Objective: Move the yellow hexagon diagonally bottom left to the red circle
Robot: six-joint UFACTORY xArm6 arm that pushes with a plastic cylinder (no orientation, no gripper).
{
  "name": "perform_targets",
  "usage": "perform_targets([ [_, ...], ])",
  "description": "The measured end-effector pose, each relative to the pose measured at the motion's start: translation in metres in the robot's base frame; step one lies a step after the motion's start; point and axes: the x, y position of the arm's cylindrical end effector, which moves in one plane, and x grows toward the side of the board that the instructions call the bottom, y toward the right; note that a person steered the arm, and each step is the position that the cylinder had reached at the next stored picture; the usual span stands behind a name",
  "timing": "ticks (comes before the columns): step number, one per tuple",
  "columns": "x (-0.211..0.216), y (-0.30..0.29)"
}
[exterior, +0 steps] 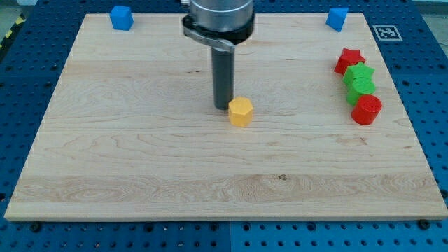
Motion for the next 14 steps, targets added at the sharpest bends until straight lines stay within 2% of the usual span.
perform_targets([
  [2, -0.005, 0.037],
  [4, 0.017, 0.038],
  [7, 0.073, 0.031],
  [8, 0.071, 0.023],
  [9, 0.052, 0.003],
  [12, 0.1, -0.002],
  [14, 0.074, 0.002],
])
